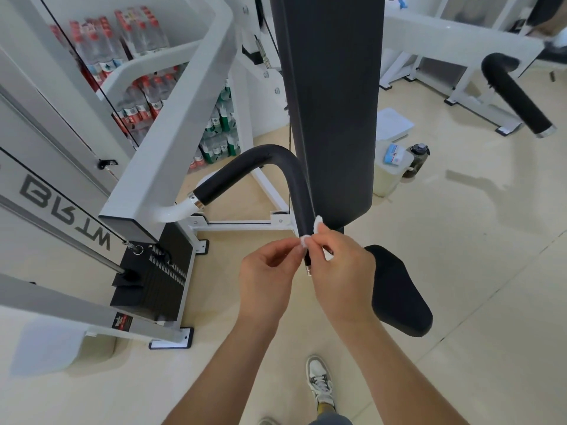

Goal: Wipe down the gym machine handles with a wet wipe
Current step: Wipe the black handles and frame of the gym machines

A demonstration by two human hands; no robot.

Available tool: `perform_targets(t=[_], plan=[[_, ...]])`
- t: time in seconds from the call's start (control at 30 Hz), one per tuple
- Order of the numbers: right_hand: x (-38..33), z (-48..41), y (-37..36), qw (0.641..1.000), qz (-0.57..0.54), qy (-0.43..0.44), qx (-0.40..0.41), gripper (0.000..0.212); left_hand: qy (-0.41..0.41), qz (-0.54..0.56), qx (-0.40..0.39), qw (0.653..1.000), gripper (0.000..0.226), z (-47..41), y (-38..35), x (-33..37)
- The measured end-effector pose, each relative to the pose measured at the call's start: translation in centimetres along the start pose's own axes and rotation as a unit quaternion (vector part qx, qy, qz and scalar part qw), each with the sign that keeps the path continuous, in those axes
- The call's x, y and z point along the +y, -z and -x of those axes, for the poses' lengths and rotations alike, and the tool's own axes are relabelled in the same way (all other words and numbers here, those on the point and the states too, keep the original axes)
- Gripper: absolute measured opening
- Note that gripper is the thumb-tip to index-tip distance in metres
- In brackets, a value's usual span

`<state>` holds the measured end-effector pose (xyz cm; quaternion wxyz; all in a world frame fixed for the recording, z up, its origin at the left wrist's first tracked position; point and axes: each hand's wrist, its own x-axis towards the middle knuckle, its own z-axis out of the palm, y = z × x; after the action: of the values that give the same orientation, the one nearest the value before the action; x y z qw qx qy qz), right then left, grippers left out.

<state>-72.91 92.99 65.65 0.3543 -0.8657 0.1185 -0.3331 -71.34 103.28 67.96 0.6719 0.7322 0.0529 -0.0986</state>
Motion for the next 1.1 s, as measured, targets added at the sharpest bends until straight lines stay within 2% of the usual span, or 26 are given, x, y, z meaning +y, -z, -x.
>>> perform_targets(t=[0.1, 0.17, 0.27, 0.37, 0.5, 0.63, 0.8, 0.9, 1.0, 1.1], plan=[[1.3, 1.9, 0.6, 0.990, 0.015, 0.137, -0.036, 0.020, -0.003, -0.021, 0.015, 1.000, 0.013, 0.2, 0.0, -0.4], [1.7, 1.9, 1.0, 0.979, 0.018, 0.193, -0.056, 0.020, -0.004, -0.025, 0.026, 0.999, 0.016, 0.5, 0.0, -0.6], [1.2, -0.8, 0.7, 0.987, 0.002, 0.155, -0.040, 0.041, -0.010, -0.005, 0.014, 1.000, 0.014, 0.7, -0.2, -0.1], [0.9, 0.0, 0.2, 0.989, 0.039, 0.139, -0.042, 0.021, -0.019, -0.023, 0.022, 0.999, 0.015, 0.2, -0.3, 0.2], [1.3, 0.5, 0.3, 0.980, 0.050, 0.176, -0.083, 0.020, 0.043, 0.038, 0.032, 0.998, 0.011, -0.2, -0.4, -0.4], [1.2, -2.0, 0.7, 0.993, 0.013, 0.082, -0.079, 0.023, 0.021, 0.026, 0.044, 0.998, 0.009, -0.7, -1.0, -0.1], [0.3, -0.2, 1.7, 0.997, -0.042, -0.007, -0.065, 0.013, -0.028, -0.017, 0.068, 0.997, 0.014, -1.7, -1.8, 0.4], [0.3, -2.7, 0.7, 0.995, -0.028, -0.073, -0.059, 0.013, -0.009, -0.016, 0.089, 0.996, 0.007, -2.1, -2.0, 0.5], [0.4, -2.7, 1.4, 0.992, -0.003, -0.078, -0.096, 0.013, 0.019, -0.030, 0.092, 0.995, 0.008, -1.9, -1.9, 0.4], [0.2, -1.7, 2.8, 0.987, -0.008, -0.092, -0.132, 0.014, -0.030, -0.118, 0.091, 0.988, 0.016, -2.1, -2.2, 0.9]])
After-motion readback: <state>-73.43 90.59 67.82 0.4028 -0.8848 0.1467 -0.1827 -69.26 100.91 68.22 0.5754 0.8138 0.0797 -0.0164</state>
